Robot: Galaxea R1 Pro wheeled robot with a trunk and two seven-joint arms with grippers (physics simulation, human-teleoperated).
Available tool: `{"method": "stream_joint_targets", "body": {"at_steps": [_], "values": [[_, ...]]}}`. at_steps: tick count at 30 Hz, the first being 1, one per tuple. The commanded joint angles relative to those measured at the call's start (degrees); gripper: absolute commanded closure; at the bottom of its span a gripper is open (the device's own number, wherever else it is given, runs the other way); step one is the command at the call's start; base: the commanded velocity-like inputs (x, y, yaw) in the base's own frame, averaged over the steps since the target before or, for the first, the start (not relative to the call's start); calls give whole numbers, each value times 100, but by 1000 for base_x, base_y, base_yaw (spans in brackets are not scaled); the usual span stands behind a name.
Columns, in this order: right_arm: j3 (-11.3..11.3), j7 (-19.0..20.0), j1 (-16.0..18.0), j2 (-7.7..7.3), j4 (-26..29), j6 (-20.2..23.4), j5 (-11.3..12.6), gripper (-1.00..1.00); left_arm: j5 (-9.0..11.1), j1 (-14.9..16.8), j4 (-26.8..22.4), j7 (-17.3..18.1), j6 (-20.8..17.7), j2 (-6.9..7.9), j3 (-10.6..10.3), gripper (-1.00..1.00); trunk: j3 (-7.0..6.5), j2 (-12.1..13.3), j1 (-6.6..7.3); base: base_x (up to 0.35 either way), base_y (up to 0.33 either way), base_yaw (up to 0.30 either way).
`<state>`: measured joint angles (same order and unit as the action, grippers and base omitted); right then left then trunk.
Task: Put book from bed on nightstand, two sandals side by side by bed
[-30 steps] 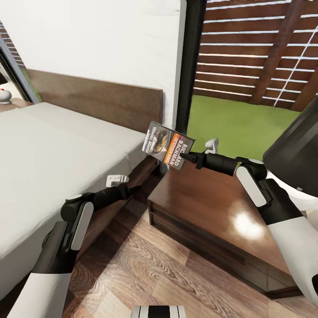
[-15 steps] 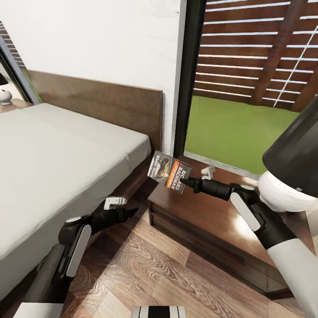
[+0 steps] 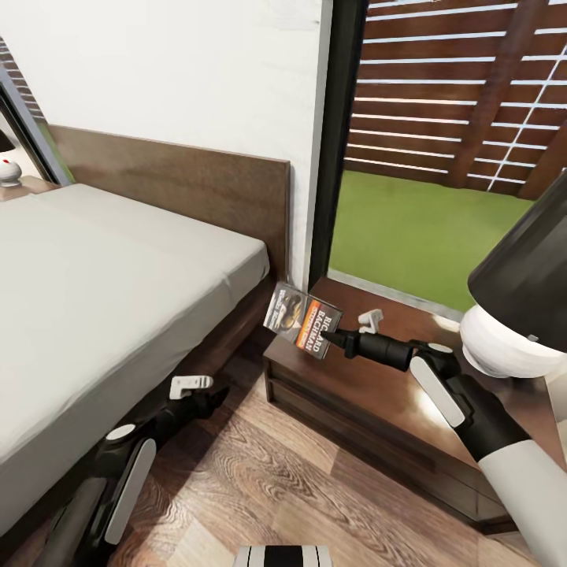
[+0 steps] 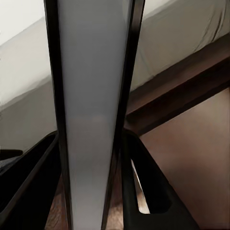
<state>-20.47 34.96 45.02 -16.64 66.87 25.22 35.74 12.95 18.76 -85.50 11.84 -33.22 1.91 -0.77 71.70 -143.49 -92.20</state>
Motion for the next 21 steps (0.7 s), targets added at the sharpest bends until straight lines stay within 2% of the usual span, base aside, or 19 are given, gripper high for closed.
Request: {"method": "stream_joint_targets", "body": {"at_steps": [1, 8, 21], "values": [[-4, -7, -5, -5, 1, 49, 66, 100, 31, -6, -1, -10, -1, 7, -2, -100, 4, -2, 1, 0, 0, 0], [-4, 40, -28, -14, 26, 38, 65, 100, 12, -21, 70, -34, 67, 66, -8, -100, 4, -2, 1, 0, 0, 0], [-38, 38, -36, -22, 143, 44, 58, 100, 6, -21, 95, -36, 87, 72, -11, -100, 4, -2, 1, 0, 0, 0]]}}
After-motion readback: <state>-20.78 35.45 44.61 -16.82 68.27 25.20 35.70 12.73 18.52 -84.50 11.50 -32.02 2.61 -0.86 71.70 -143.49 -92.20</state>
